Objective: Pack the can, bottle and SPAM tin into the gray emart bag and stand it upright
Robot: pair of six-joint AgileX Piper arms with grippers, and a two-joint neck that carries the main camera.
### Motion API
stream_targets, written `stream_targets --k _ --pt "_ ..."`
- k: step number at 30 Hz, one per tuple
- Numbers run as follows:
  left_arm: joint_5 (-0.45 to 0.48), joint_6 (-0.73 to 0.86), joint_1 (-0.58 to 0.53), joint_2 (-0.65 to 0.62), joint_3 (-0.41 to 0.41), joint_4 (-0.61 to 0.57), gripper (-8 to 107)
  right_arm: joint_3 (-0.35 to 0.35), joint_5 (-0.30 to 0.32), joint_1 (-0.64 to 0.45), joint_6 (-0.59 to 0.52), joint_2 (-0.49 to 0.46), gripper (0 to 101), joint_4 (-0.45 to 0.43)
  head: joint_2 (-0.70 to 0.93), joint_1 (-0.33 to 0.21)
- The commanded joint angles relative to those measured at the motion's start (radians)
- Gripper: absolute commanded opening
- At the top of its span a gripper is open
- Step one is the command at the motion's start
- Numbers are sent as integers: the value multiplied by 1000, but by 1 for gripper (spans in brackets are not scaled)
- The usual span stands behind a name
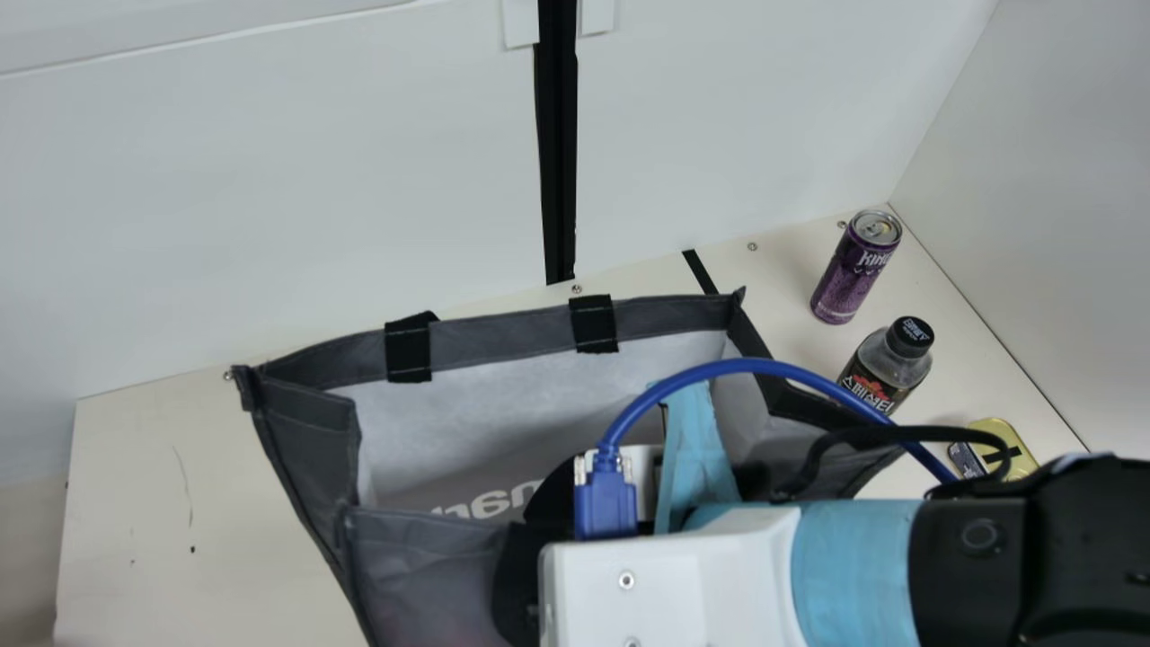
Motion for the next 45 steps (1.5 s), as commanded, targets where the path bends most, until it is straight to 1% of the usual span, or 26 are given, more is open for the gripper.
stream_targets --k 1,9,10,19,32,39,45 --pt "0 0 0 0 0 0 90 -5 -3 13 19 -3 67 -2 -1 -23" --pt "0 0 0 0 0 0 90 -39 -3 67 85 -19 94 -20 -1 -23" --pt "0 0 0 0 0 0 90 -43 -3 71 91 -21 95 -21 -1 -23" --pt "0 0 0 0 0 0 90 -87 -3 108 141 -36 95 -28 -1 -23" --pt "0 0 0 0 0 0 90 -179 -3 133 212 -51 95 -35 -1 -23" --pt "0 0 0 0 0 0 90 -237 -3 102 242 -53 95 -34 -1 -23" --pt "0 0 0 0 0 0 90 -295 -3 45 266 -47 95 -42 -1 -23"
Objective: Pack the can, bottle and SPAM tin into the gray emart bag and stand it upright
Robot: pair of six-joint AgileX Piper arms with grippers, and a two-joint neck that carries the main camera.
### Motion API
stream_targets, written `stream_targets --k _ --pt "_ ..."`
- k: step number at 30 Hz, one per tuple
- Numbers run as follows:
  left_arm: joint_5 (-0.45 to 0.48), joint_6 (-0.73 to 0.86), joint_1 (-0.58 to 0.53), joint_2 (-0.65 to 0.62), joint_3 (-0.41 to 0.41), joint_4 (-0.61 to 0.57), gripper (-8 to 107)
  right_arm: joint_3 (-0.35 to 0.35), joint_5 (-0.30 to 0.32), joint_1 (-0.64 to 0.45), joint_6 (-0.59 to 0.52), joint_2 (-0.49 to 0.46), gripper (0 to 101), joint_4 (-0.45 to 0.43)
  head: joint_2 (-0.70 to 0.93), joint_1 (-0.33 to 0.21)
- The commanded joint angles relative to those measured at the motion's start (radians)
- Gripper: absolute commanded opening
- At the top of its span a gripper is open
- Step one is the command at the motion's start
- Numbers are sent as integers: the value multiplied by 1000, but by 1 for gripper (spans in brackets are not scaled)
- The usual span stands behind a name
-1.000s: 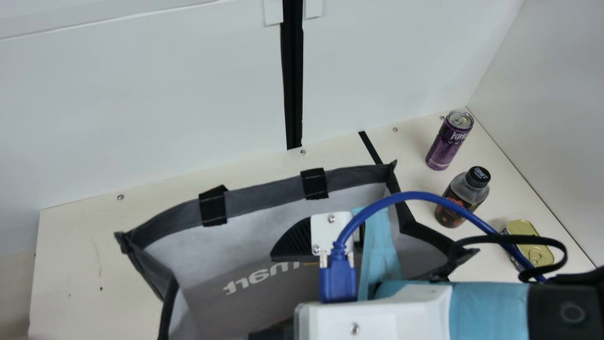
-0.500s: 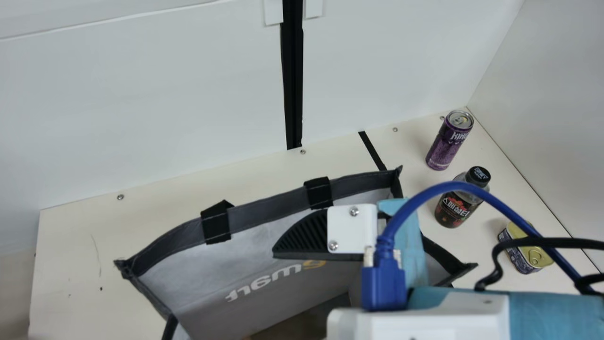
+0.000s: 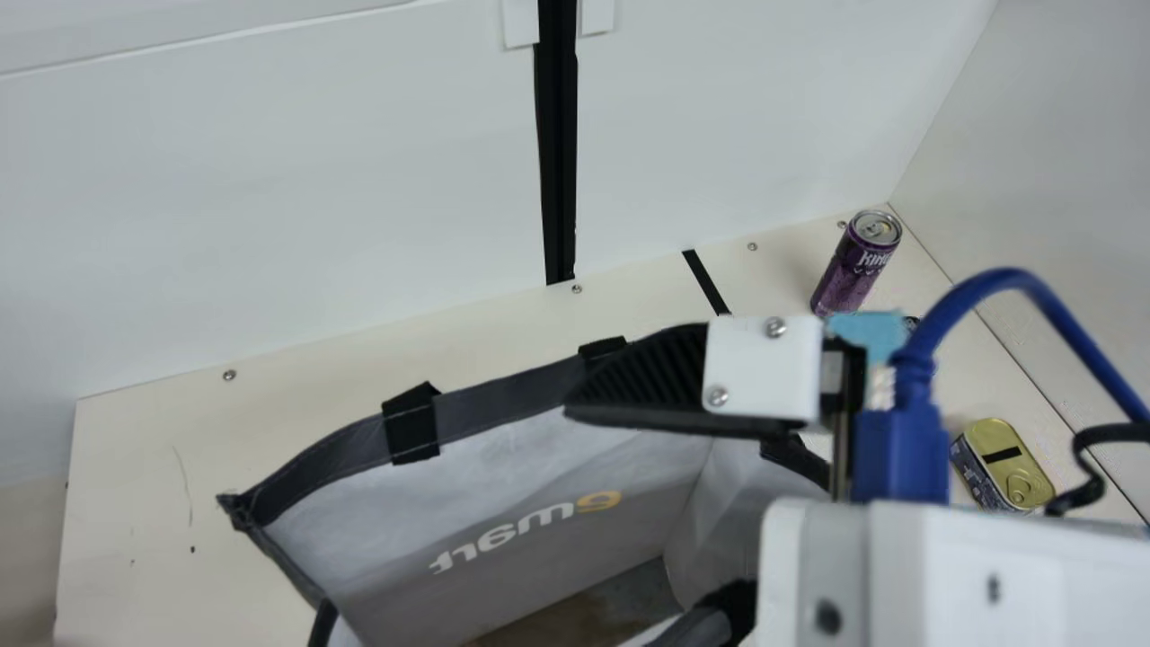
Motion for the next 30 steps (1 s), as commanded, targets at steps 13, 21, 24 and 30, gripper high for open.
stream_targets --k 13,21,24,30 --pt "0 0 0 0 0 0 90 -116 -1 -281 -37 55 95 40 -1 -21" --pt "0 0 0 0 0 0 90 -169 -1 -485 -77 107 95 133 -1 -21" --pt "0 0 0 0 0 0 90 -186 -1 -565 -90 129 95 172 -1 -21" --pt "0 0 0 0 0 0 90 -207 -1 -723 -121 171 95 251 -1 -21"
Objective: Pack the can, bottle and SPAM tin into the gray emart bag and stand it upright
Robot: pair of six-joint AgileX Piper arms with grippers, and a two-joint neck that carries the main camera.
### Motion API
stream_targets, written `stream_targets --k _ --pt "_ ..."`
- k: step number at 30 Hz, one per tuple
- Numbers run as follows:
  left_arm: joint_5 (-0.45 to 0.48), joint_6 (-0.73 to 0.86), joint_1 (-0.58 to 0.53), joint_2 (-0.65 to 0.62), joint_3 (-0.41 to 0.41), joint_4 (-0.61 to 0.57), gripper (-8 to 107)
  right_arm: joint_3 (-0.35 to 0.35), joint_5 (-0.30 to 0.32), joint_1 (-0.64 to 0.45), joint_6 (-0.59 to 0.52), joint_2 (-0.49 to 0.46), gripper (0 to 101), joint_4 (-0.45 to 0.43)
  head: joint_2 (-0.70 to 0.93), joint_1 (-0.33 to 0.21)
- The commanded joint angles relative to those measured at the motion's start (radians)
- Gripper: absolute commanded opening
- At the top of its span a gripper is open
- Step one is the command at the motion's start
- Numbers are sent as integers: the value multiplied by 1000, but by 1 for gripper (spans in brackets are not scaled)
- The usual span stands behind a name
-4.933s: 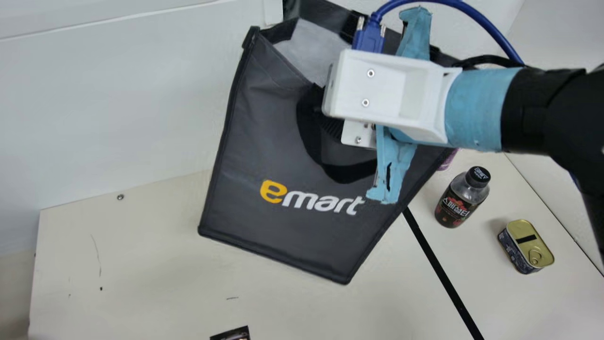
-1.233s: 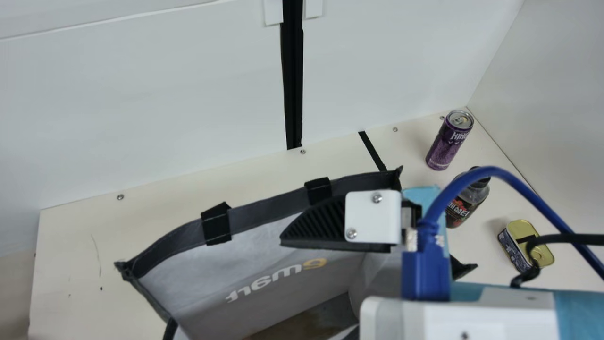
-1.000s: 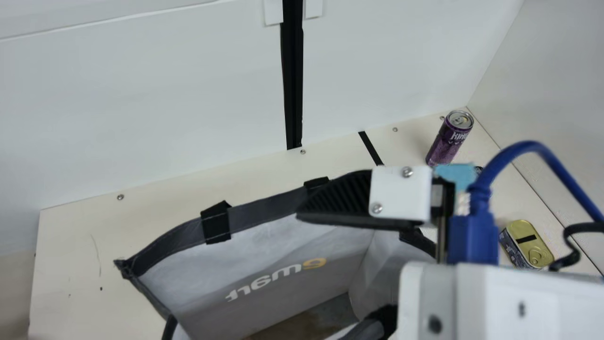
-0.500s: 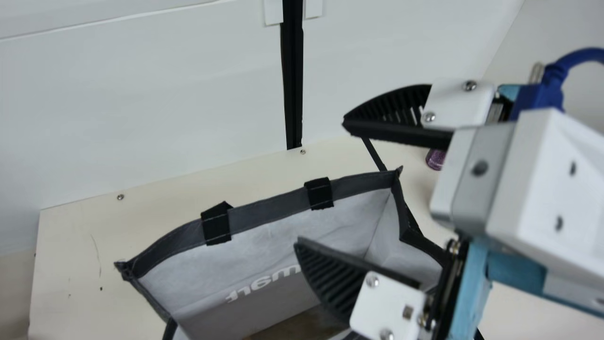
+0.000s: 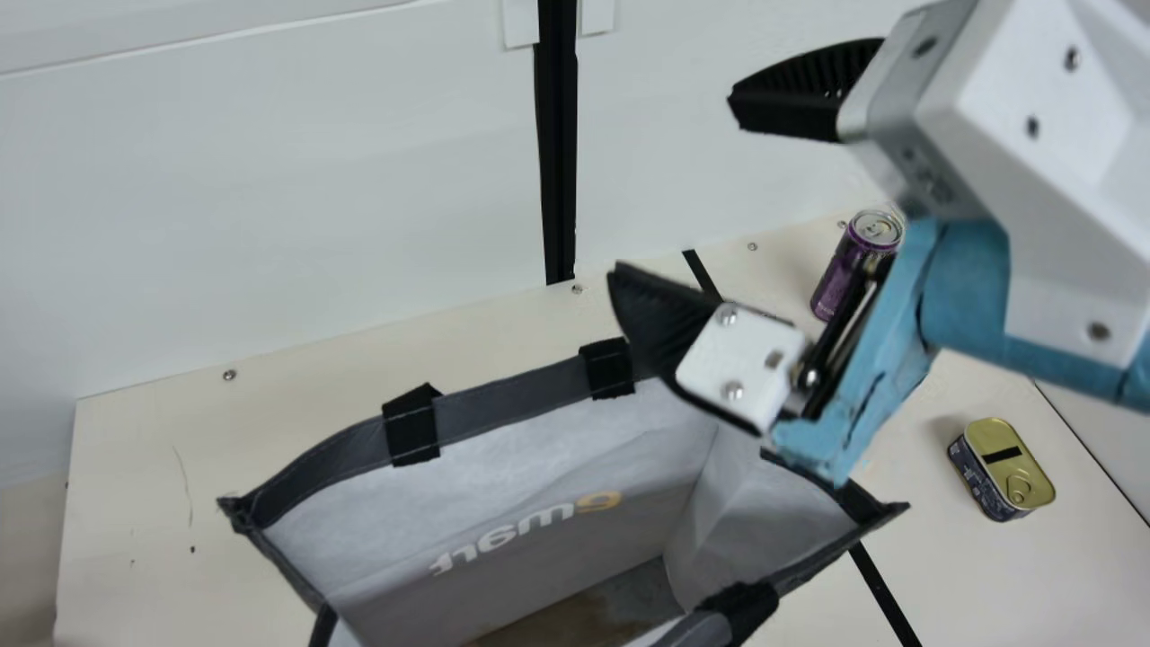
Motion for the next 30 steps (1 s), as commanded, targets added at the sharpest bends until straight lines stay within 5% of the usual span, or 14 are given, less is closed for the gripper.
stream_targets --k 1,14,30 --pt "0 0 0 0 0 0 90 -3 1 -87 -10 11 95 30 -1 -21" --pt "0 0 0 0 0 0 90 -5 1 -326 -10 71 95 82 -1 -21" --pt "0 0 0 0 0 0 90 114 1 -471 31 89 95 10 -1 -21"
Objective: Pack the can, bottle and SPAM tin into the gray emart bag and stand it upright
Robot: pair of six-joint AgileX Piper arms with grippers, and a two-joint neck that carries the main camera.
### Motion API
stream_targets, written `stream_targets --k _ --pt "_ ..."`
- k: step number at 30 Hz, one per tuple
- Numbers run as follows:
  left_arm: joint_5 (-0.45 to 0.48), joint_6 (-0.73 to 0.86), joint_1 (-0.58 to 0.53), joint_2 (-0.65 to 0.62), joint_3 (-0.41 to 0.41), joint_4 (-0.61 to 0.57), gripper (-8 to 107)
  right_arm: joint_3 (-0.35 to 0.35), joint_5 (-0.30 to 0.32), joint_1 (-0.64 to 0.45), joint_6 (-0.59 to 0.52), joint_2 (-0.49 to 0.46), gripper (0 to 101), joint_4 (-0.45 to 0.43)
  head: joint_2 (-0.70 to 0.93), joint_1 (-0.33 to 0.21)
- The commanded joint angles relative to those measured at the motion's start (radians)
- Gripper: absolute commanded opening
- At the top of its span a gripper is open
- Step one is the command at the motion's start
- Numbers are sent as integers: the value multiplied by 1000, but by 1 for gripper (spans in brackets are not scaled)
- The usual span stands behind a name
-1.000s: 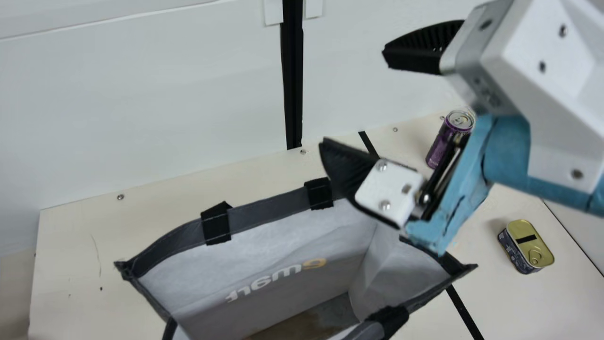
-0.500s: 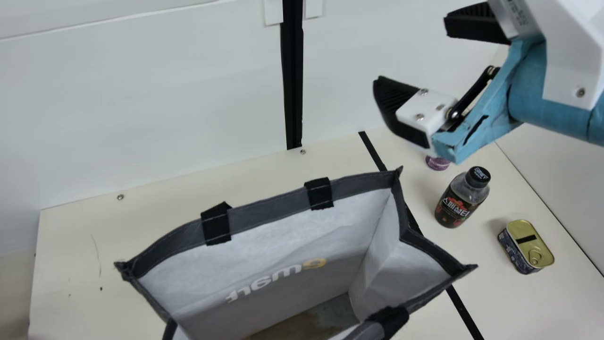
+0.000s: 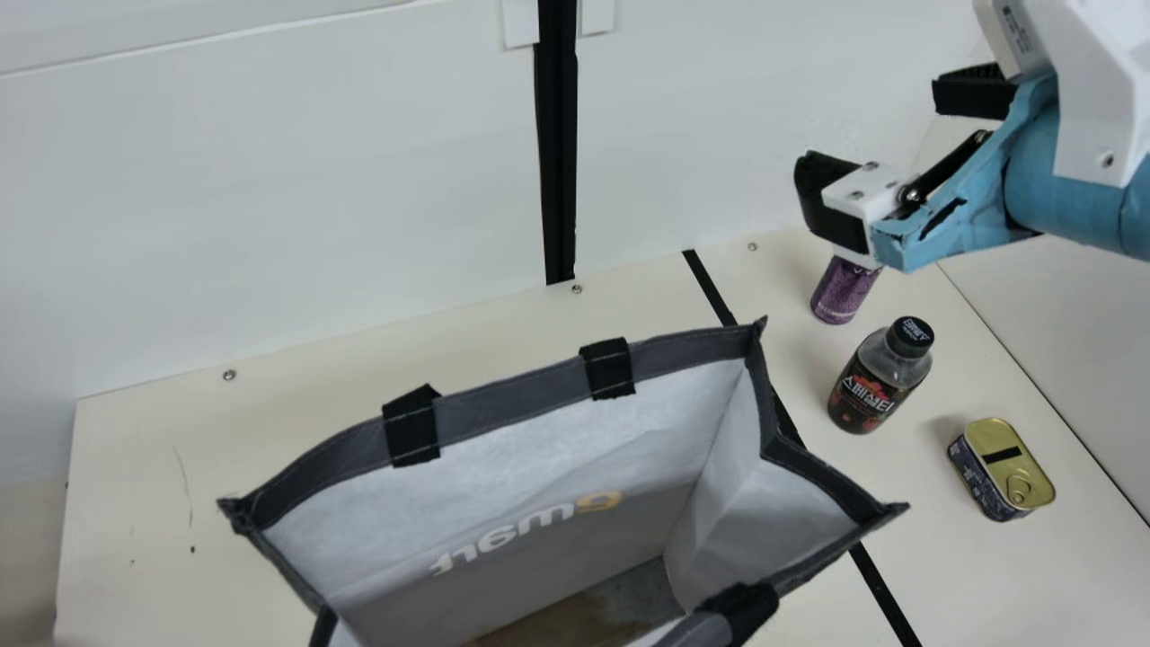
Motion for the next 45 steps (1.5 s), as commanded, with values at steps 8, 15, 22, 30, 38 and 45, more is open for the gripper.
stream_targets --k 8,15,22,30,38,45 --pt "0 0 0 0 0 0 90 85 1 -40 -7 -6 95 -48 -2 -23" --pt "0 0 0 0 0 0 90 151 1 -65 -17 -15 95 -70 -2 -23" --pt "0 0 0 0 0 0 90 224 1 -72 -20 -30 95 -79 -2 -23" --pt "0 0 0 0 0 0 90 293 1 -77 -13 -49 95 -86 -2 -23" --pt "0 0 0 0 0 0 90 305 0 -79 -14 -55 95 -87 -2 -23" --pt "0 0 0 0 0 0 90 305 0 -79 -14 -55 95 -87 -2 -23"
